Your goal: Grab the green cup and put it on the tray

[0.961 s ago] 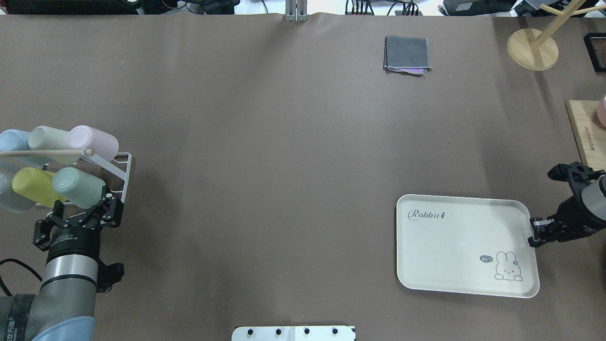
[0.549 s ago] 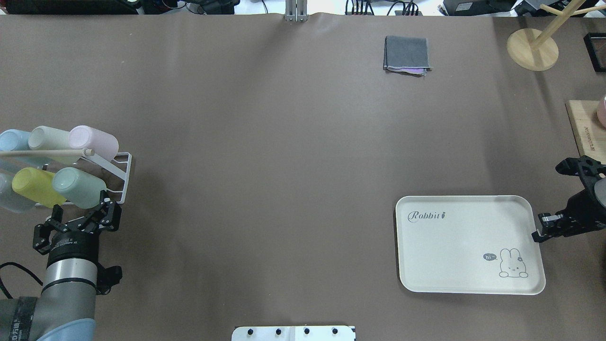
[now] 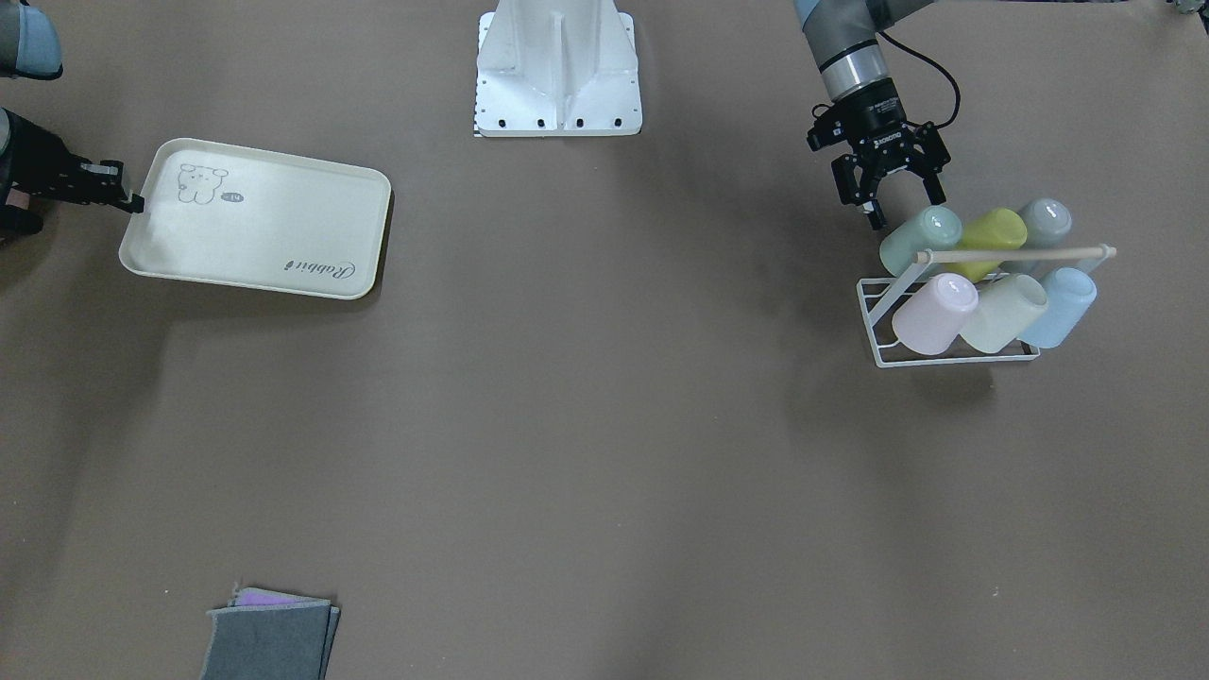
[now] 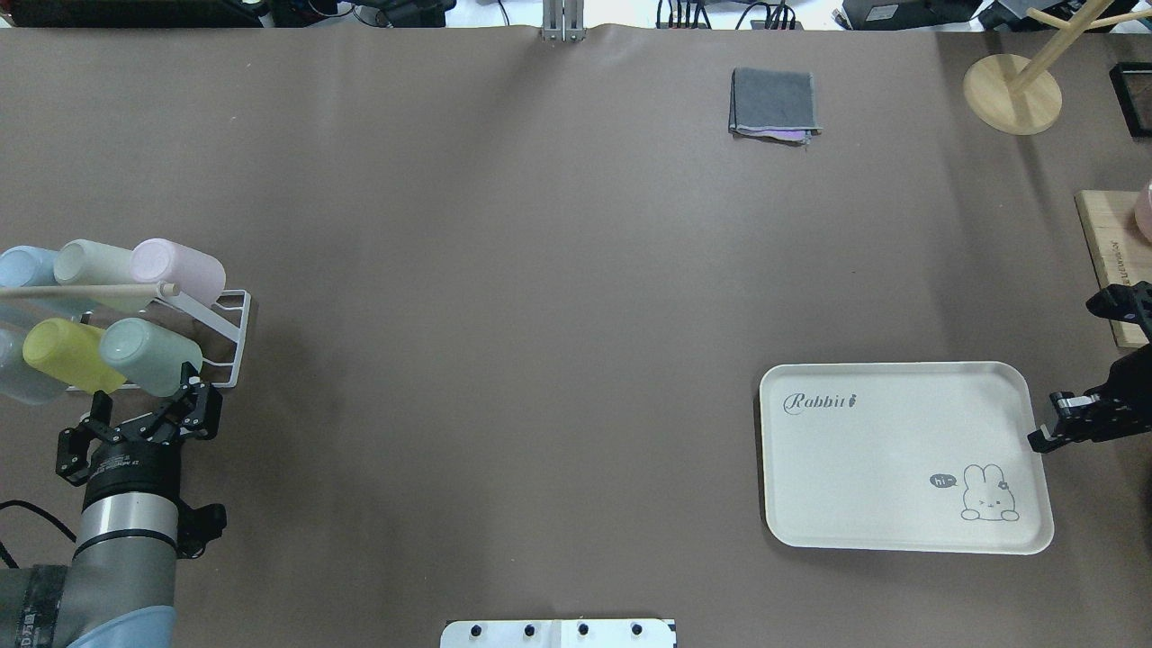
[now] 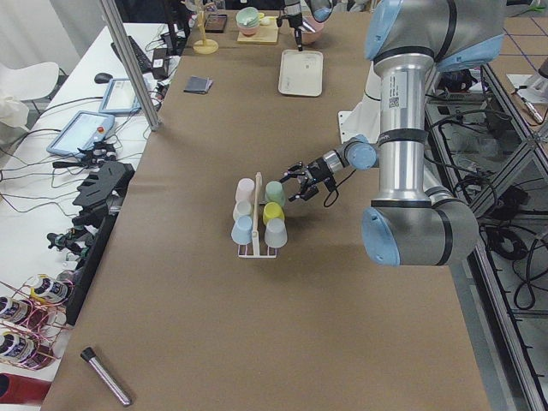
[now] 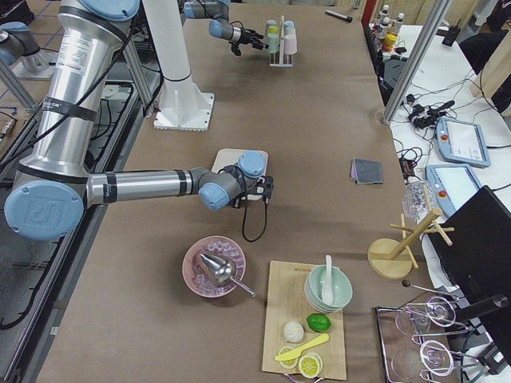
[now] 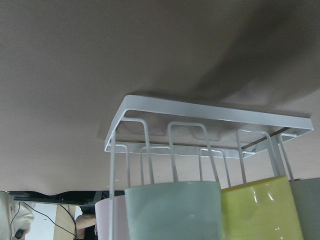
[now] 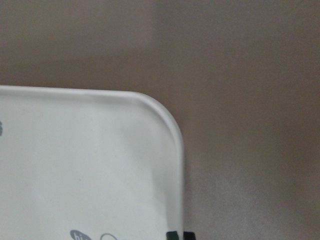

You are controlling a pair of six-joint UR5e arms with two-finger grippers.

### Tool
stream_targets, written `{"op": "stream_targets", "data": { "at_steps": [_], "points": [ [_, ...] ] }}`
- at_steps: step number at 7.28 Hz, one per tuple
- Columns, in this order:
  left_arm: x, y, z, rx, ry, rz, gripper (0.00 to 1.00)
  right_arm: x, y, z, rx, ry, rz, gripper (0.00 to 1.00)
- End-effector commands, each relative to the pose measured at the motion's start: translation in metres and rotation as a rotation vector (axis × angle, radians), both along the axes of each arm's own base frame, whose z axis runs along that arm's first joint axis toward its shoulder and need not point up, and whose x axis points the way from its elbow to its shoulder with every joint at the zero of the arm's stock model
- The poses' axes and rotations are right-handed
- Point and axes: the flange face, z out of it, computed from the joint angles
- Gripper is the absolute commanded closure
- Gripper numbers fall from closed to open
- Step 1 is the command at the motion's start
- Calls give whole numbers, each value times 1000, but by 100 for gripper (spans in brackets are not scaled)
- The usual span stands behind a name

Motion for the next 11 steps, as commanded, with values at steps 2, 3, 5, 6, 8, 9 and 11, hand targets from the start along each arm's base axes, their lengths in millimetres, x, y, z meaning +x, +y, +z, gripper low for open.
{"op": "stream_targets", "data": {
  "at_steps": [2, 3, 5, 6, 8, 9, 11],
  "points": [
    [5, -5, 16, 35, -34, -13, 2, 7, -2, -4, 0, -33, 3, 100],
    [7, -4, 15, 37, -34, -11, 2, 12, -4, -8, 15, -55, 11, 100],
    [15, -4, 21, 36, -45, -8, 2, 11, -7, -12, 20, -65, 13, 100],
    [21, -5, 21, 36, -42, -10, 2, 8, -12, -18, 26, -81, 7, 100],
    [22, -5, 20, 35, -31, -14, 2, 0, -24, -30, 44, -101, 3, 100],
    [23, -5, 26, 29, 42, -70, 2, -8, -36, -35, 55, -113, 0, 100],
    [22, -6, 27, 27, 52, -82, 3, -38, -78, -57, 91, -149, -7, 100]
  ]
}}
